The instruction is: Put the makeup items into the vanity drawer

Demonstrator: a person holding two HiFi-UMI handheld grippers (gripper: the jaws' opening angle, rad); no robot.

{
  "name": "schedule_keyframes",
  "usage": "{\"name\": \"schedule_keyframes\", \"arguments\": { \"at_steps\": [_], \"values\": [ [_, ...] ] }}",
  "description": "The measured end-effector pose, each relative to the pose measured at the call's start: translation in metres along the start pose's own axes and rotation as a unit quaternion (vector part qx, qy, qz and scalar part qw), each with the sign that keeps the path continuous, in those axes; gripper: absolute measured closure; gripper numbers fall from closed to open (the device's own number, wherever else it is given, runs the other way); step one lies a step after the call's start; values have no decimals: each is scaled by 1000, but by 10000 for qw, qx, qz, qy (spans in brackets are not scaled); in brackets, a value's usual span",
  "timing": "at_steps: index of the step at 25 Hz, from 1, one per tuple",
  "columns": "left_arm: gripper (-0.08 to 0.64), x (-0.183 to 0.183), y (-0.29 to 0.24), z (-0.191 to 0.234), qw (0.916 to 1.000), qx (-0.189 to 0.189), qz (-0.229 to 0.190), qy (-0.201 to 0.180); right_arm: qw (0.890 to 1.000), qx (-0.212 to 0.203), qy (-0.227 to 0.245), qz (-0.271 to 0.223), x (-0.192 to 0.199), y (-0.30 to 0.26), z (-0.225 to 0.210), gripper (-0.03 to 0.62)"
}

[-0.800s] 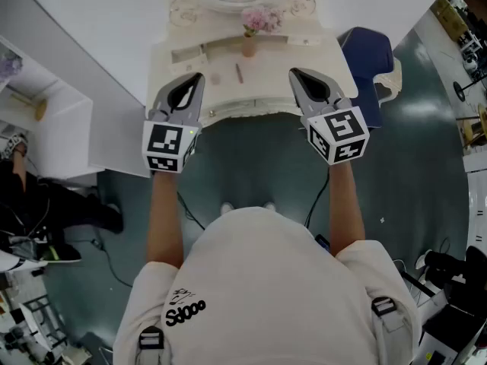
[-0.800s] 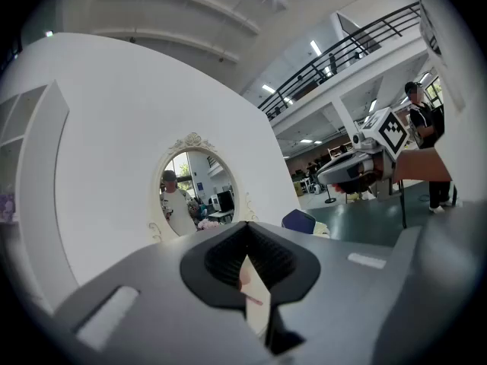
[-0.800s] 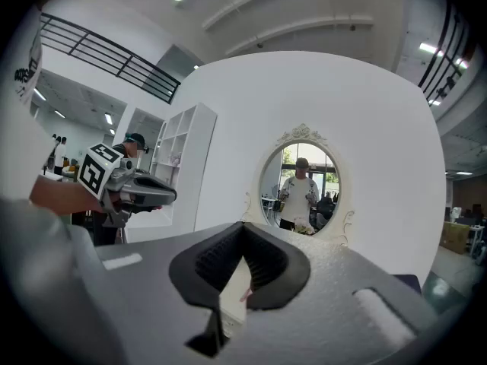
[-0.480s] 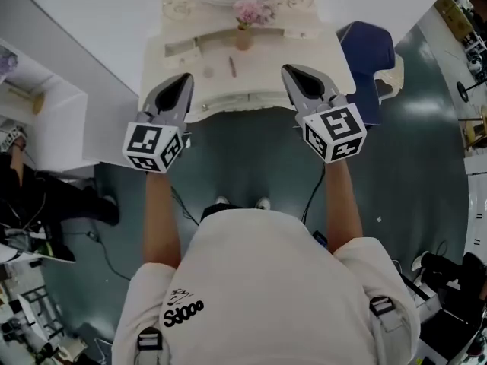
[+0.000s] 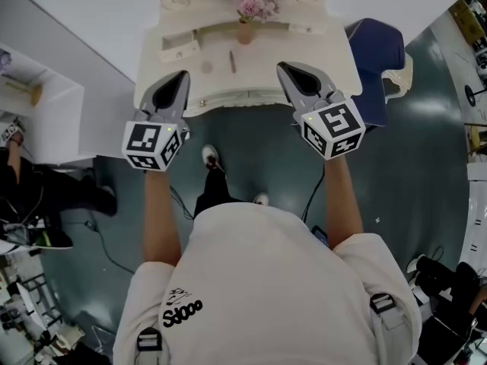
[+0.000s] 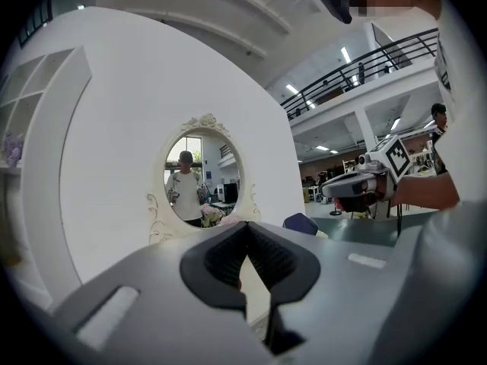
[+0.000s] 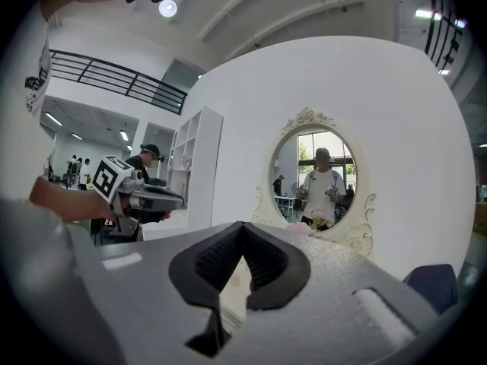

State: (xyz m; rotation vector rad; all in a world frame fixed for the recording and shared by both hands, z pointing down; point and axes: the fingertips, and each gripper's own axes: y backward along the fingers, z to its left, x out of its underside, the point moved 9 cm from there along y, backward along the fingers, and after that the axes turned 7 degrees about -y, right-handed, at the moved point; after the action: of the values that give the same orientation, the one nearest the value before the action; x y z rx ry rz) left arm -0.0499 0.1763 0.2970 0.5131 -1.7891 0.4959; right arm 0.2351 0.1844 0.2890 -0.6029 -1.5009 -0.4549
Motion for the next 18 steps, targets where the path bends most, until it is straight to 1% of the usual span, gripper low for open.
{"name": "schedule_keyframes", "arguments": {
  "at_steps": [4,6,9,14,16,18],
  "values": [
    [543,13,-23,33,10000,-28,13,-37,9999,-55,70,82,-2,-43,-7,589],
    [543,21,-40,56,9999,-52,90,-128,9999,-104,82,98,-5,-71,-13,589],
    [543,30,-69,90,9998,105,122,-135,9999,-110,-6,98,-11,-115,-22,589],
    [543,45,-107,150,9984,509,70,216,9998,-84,-55,189,-23,-185,-28,589],
    [543,54,-125,170,9967,716,122,357,9996,-4,-93,279,-21,-210,-33,589],
    [543,67,-142,185,9937,927,183,603,9989,110,-98,453,-14,-233,-38,589]
  ]
}}
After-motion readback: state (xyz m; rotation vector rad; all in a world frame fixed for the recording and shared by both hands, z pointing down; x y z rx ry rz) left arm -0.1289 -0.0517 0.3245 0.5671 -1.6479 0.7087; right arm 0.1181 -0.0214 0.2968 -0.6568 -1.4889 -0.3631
